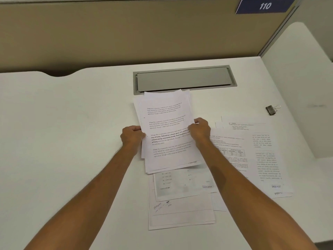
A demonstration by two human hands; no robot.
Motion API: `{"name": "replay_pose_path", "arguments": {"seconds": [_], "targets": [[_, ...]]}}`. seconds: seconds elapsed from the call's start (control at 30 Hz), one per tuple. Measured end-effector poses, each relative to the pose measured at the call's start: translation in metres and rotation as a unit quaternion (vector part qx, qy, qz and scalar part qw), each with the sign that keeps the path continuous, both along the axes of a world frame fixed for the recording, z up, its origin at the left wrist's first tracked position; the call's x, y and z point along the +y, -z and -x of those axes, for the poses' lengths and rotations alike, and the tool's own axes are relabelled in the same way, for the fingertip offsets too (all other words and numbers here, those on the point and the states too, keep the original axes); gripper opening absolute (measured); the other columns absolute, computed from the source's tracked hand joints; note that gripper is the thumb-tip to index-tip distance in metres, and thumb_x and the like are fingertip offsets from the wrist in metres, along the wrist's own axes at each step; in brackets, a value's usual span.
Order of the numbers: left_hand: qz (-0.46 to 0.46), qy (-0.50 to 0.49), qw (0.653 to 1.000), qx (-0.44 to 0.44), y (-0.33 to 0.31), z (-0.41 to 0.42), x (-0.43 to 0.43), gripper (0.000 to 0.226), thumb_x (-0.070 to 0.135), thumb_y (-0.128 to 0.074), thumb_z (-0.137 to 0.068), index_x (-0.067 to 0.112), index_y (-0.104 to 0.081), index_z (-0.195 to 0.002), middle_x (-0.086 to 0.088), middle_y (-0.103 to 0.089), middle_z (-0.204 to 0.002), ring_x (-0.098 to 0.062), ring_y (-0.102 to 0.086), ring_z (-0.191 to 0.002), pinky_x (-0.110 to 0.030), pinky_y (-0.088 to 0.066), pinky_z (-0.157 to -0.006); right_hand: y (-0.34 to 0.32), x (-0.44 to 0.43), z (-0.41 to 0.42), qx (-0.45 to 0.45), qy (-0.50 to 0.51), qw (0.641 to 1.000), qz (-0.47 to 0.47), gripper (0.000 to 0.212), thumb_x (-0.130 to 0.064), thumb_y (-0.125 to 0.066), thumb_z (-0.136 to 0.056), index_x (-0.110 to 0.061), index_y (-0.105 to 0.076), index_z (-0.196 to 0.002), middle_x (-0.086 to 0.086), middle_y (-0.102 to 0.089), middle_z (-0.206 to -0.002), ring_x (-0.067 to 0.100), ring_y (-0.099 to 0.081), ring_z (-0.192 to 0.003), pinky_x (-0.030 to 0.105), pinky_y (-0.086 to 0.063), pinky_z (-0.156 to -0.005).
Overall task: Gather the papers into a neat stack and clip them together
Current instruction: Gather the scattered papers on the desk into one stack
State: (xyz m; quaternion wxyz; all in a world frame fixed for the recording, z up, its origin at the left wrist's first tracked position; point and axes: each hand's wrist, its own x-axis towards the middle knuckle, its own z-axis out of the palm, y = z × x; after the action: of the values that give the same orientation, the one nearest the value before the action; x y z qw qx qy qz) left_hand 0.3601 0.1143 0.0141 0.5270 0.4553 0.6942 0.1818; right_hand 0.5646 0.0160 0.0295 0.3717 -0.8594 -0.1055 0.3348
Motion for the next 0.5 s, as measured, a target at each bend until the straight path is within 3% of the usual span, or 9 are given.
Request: {"name": "replay_pose_path", "arguments": {"seconds": [0.07,0.13,0.2,0.3,0.4,0.5], "targets": [[0.015,0.008,1.0,-0.023,0.0,0.002,0.003,0.03,-0.011,-0.07,-0.074,0.019,-0.07,-0.078,-0.008,-0.075,-0.089,-0.034,-0.074,-0.093,-0.043,-0.061,-0.087,-0.004,-0.001,-0.005,0.021,0.003,1.0,-0.013,0.037,-0.003,-0.057,-0.088,-0.011,-0.062,-0.124,0.005,-0.066,-0.119,0.022,-0.067,-0.096,0.026,-0.054,-0.075],[0.024,0.015,0.999,-0.043,-0.002,0.006,0.005,0.03,-0.012,-0.07,-0.074,0.018,-0.072,-0.079,-0.008,-0.076,-0.088,-0.035,-0.074,-0.092,-0.044,-0.061,-0.087,-0.009,-0.001,-0.009,0.045,-0.015,0.998,-0.031,0.028,0.001,-0.06,-0.088,-0.015,-0.065,-0.111,0.004,-0.067,-0.111,0.018,-0.065,-0.082,0.021,-0.05,-0.062],[0.033,0.03,0.996,-0.071,-0.006,0.008,0.005,0.028,-0.012,-0.069,-0.076,0.013,-0.072,-0.088,-0.008,-0.076,-0.091,-0.032,-0.074,-0.089,-0.039,-0.062,-0.08,-0.013,-0.003,-0.013,0.068,-0.032,0.996,-0.047,0.022,0.002,-0.064,-0.088,-0.018,-0.065,-0.097,0.009,-0.072,-0.11,0.026,-0.07,-0.087,0.025,-0.054,-0.066],[0.045,0.051,0.99,-0.126,-0.016,0.011,0.0,0.026,-0.014,-0.06,-0.083,0.008,-0.063,-0.097,-0.011,-0.073,-0.096,-0.027,-0.07,-0.081,-0.028,-0.057,-0.063,-0.024,-0.011,-0.014,0.097,-0.04,0.99,-0.091,0.023,0.004,-0.061,-0.091,-0.019,-0.063,-0.093,0.013,-0.074,-0.106,0.032,-0.07,-0.084,0.029,-0.056,-0.065],[0.056,0.045,0.98,-0.184,-0.021,0.017,-0.003,0.026,-0.012,-0.057,-0.088,0.009,-0.057,-0.104,-0.015,-0.072,-0.11,-0.03,-0.067,-0.094,-0.035,-0.055,-0.077,-0.039,-0.023,-0.011,0.109,-0.076,0.979,-0.155,0.021,0.006,-0.059,-0.093,-0.015,-0.059,-0.099,0.012,-0.074,-0.097,0.024,-0.07,-0.071,0.025,-0.053,-0.058],[0.05,0.057,0.966,-0.246,-0.031,0.022,-0.011,0.034,-0.005,-0.059,-0.094,0.012,-0.059,-0.123,-0.008,-0.072,-0.121,-0.026,-0.069,-0.105,-0.04,-0.056,-0.088,-0.051,-0.035,-0.006,0.104,-0.103,0.964,-0.221,0.02,0.006,-0.06,-0.092,-0.012,-0.059,-0.1,0.013,-0.077,-0.095,0.024,-0.074,-0.077,0.036,-0.06,-0.068]]}}
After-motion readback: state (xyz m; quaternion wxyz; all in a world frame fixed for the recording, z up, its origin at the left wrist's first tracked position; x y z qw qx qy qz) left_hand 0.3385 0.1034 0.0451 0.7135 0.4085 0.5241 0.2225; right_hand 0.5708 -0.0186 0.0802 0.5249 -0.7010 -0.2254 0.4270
